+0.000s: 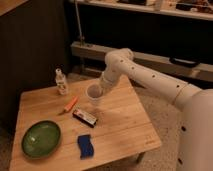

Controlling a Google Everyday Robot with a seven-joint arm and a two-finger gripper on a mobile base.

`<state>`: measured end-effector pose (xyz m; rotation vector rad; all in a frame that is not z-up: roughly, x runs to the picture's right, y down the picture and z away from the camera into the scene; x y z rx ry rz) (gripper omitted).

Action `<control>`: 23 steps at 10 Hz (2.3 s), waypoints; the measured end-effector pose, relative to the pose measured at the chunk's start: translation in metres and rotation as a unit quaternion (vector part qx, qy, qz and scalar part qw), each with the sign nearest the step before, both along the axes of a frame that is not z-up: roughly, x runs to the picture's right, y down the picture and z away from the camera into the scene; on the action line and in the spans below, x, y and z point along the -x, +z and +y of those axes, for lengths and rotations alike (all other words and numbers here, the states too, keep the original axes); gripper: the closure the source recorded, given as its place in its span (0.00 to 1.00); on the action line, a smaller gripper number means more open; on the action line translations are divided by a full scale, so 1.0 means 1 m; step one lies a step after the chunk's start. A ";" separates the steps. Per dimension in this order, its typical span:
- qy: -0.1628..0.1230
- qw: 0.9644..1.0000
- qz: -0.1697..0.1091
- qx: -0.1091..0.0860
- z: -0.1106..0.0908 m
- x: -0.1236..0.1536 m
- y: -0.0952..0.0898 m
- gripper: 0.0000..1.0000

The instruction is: Place the ceramic cup in the ceramic bowl

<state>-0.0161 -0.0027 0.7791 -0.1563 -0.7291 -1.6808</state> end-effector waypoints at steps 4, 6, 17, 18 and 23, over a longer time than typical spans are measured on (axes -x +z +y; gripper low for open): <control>-0.067 0.995 -0.042 -0.055 -0.057 0.057 -0.054 1.00; -0.116 0.985 -0.100 -0.083 -0.070 0.120 -0.072 1.00; -0.237 0.929 -0.247 -0.137 -0.047 0.219 -0.149 1.00; -0.243 0.925 -0.263 -0.130 -0.044 0.225 -0.147 1.00; -0.307 0.899 -0.295 -0.105 0.013 0.276 -0.169 1.00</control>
